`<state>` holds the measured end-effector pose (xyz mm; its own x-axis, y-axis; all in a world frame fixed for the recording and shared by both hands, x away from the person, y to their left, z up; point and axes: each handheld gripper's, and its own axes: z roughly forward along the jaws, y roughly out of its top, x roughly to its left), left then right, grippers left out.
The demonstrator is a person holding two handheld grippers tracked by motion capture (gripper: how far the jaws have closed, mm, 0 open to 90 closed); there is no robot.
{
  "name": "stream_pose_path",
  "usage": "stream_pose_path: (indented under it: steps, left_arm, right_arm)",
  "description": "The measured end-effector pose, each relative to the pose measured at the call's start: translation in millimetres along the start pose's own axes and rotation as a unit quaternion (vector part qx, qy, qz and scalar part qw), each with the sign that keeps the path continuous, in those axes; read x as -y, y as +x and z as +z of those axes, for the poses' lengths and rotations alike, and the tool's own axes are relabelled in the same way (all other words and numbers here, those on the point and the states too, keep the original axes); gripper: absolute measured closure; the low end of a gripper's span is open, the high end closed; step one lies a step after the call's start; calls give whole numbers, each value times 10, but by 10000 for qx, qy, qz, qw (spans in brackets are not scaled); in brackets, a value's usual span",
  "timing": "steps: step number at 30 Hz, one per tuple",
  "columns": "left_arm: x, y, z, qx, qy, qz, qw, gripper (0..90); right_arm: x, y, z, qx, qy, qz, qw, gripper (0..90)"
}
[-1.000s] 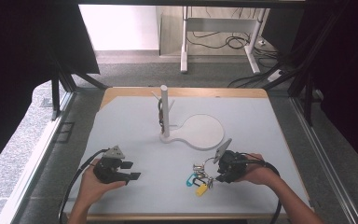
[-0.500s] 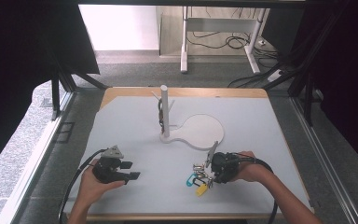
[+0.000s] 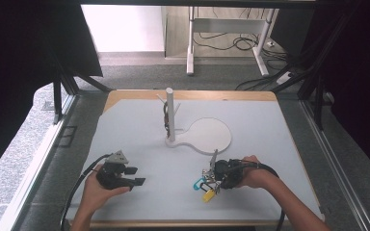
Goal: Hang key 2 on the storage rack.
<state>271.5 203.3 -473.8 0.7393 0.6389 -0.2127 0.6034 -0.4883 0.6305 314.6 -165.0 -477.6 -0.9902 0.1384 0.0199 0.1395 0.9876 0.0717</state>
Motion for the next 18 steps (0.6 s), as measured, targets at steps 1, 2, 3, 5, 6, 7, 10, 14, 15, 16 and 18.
stream_pose_path:
  steps: [1, 2, 3, 5, 6, 7, 10, 14, 15, 16, 18]
  left_arm:
    - [2, 4, -1, -4, 6, 4, 10000, 443]
    - [4, 7, -2, -3, 9, 12, 10000, 443]
    - [6, 9, -2, 2, 7, 11, 10000, 443]
    - [9, 13, -2, -4, 17, 9, 10000, 444]
    - [11, 14, -1, 0, 18, 5, 10000, 443]
    - [12, 15, 0, 1, 19, 2, 10000, 443]
    - [15, 22, 4, 4, 39, 17, 10000, 443]
    - [16, 16, 15, 7, 61, 22, 10000, 442]
    - [16, 13, 17, 12, 58, 8, 10000, 442]
    - [16, 13, 19, 15, 57, 12, 10000, 441]
    - [15, 12, 20, 6, 61, 11, 10000, 441]
  right_arm:
    - [-1, -5, 1, -6, 4, 19, 10000, 872]
    - [0, -17, 0, -36, -8, 46, 10000, 873]
    - [1, -18, -3, -58, 0, 117, 9999, 874]
    - [7, -34, -5, -143, -18, 230, 9996, 874]
    - [12, -38, -6, -247, -40, 319, 9992, 874]
    - [20, -44, -6, -315, -68, 316, 9990, 874]
    - [42, -46, -23, -509, -164, 382, 9978, 874]
    - [83, -53, -99, -689, -412, 503, 9955, 874]
    - [98, -51, -126, -749, -497, 522, 9946, 874]
    - [107, -51, -140, -780, -540, 529, 9941, 874]
    - [130, -47, -171, -867, -617, 554, 9928, 874]
